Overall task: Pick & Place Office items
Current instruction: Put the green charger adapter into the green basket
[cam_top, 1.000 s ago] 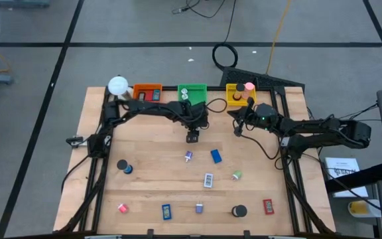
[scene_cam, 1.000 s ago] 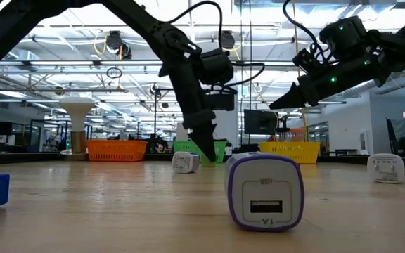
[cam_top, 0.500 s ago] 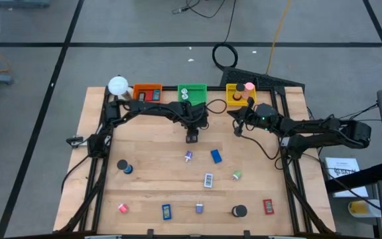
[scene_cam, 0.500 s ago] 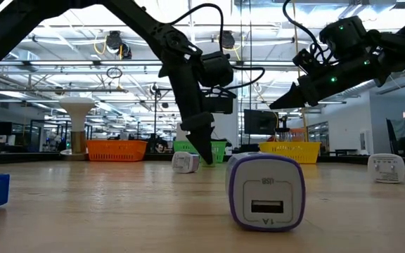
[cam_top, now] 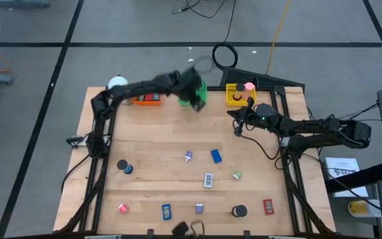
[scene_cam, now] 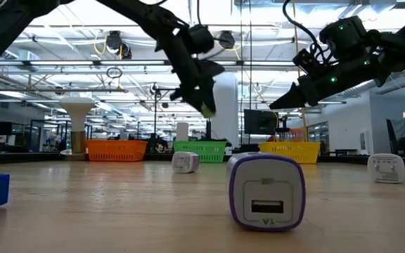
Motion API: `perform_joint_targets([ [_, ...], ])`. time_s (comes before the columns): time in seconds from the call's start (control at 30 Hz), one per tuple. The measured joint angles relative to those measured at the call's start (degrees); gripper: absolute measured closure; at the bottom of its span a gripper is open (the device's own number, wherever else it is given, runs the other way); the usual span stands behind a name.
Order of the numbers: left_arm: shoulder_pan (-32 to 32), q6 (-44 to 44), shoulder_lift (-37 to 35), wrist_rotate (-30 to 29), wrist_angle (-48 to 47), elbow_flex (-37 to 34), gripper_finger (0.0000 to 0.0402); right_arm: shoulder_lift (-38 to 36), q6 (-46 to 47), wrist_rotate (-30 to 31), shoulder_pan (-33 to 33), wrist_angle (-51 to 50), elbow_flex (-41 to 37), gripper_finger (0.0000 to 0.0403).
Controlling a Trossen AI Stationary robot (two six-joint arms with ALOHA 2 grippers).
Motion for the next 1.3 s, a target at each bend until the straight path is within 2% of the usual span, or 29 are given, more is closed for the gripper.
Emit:
perform_joint_targets([
  [0.13,3.10,5.02,2.87,-1.71,-0.74,6.30,0.0267,0.00,0.00,-0.01,0.00,0.02,0.00,0.0402],
  [0.3,5.16,16.05,8.71,0.01,-3.89,10.62,0.0267,0.00,0.00,-0.01,0.00,0.32,0.00,0.0402],
  [0.4,6.12,22.87,11.31,2.09,-4.69,11.53,0.0267,0.00,0.00,-0.01,0.04,0.34,0.00,0.0402],
  [0.63,8.88,35.23,14.11,1.62,-2.74,11.55,0.0267,0.00,0.00,-0.03,0.04,0.37,0.00,0.0402],
  [0.73,10.14,37.74,14.93,1.78,-2.38,11.55,0.0267,0.00,0.00,-0.03,0.04,0.42,0.00,0.0402],
  [0.87,11.54,39.25,15.40,5.46,-2.19,11.53,0.0267,0.00,0.00,-0.03,0.04,0.44,0.00,0.0402],
  [1.3,11.68,44.30,17.52,6.96,-2.48,11.40,0.0267,0.00,0.00,-0.34,0.04,0.47,0.00,0.0401],
])
